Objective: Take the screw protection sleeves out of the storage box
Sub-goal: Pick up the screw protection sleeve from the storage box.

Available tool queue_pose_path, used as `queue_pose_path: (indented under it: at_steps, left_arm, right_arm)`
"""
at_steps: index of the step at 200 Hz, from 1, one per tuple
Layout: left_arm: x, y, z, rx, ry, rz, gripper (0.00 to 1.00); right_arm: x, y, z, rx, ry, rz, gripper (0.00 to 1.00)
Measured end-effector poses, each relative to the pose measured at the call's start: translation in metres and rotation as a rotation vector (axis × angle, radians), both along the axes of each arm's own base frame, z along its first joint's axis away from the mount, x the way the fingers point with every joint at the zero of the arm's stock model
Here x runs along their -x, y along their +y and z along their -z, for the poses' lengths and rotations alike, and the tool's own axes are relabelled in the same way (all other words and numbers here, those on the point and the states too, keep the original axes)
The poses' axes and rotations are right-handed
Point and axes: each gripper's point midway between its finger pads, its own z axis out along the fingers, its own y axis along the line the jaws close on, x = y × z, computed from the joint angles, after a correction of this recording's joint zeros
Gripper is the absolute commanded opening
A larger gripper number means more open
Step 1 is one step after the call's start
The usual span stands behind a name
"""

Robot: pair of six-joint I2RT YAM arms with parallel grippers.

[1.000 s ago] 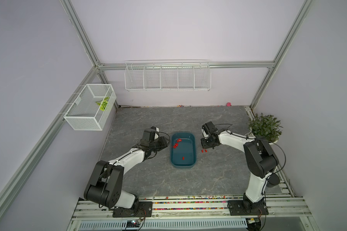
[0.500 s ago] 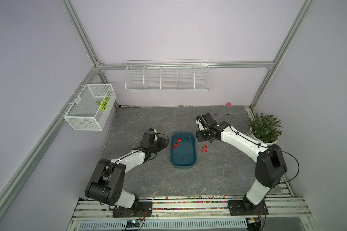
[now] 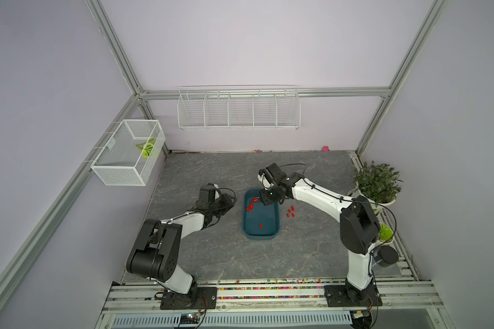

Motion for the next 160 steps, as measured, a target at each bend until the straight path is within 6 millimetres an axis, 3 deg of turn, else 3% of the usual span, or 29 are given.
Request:
queue_pose_path:
  at_steps: [28, 67, 135, 160]
  left_arm:
    - [0.0, -0.002, -0.001, 0.02, -0.002, 0.007, 0.44]
    - [0.0, -0.005, -0.005, 0.037, -0.011, 0.02, 0.44]
    - [-0.001, -0.008, -0.003, 0.047, -0.013, 0.031, 0.44]
    - [0.0, -0.008, -0.001, 0.046, -0.008, 0.031, 0.44]
  right_arm:
    - [0.005, 0.022, 0.016, -0.001, 0.028, -0.031, 0.34]
    - [0.002, 0.044, 0.023, -0.011, 0.019, -0.048, 0.33]
    - [-0.006, 0.044, 0.056, 0.039, 0.03, -0.022, 0.29]
    - [-0.01, 0.046, 0.057, 0.042, 0.022, -0.017, 0.28]
